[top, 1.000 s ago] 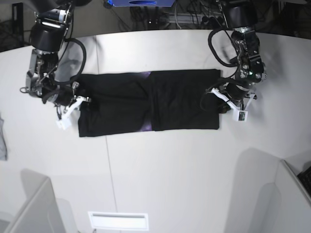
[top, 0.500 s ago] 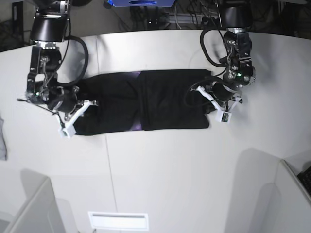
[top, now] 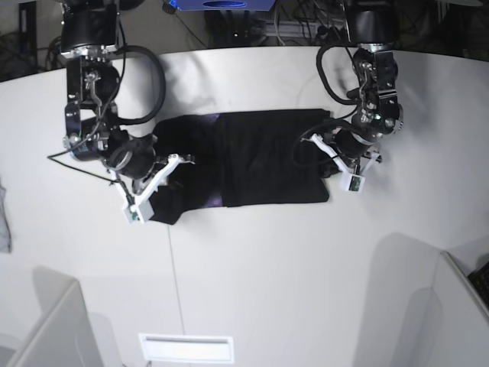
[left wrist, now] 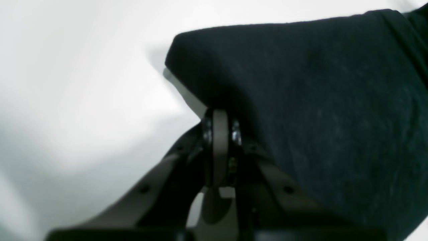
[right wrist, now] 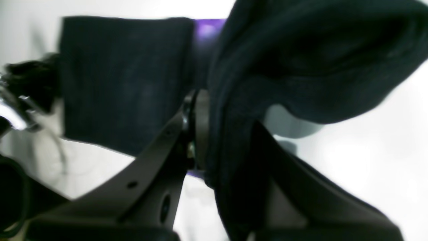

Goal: Fold the T-shirt properly
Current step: 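Grasp the end with the right gripper and fold it toward the left gripper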

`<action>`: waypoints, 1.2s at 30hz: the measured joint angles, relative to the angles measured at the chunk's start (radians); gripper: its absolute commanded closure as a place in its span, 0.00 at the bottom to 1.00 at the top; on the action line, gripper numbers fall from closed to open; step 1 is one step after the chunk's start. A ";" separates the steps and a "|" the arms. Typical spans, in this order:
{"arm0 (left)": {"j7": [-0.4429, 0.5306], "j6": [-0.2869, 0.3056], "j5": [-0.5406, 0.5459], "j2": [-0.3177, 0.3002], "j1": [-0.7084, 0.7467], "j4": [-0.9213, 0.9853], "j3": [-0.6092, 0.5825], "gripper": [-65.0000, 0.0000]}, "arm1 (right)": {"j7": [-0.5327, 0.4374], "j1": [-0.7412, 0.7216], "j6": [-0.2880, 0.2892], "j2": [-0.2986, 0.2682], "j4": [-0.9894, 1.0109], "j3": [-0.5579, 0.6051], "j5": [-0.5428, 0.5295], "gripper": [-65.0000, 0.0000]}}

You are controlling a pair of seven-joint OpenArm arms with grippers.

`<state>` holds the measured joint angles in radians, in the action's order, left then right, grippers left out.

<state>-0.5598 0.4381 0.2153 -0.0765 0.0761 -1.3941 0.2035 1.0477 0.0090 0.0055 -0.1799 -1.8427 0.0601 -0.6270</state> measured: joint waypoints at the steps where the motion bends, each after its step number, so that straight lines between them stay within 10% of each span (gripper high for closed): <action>1: 0.000 0.005 0.005 -0.007 0.003 0.000 0.000 1.00 | 0.002 0.003 -0.003 0.004 -0.011 0.013 0.000 1.00; 36: 0.026 0.006 0.018 -0.032 0.027 -0.004 -0.001 1.00 | -0.107 0.014 -0.090 0.194 -0.029 0.224 0.006 1.00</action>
<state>-0.5339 0.4446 0.2337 -0.1081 0.1032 -1.3983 0.2024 0.9405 0.0231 -0.0845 0.0139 -1.8713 0.2836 -0.6205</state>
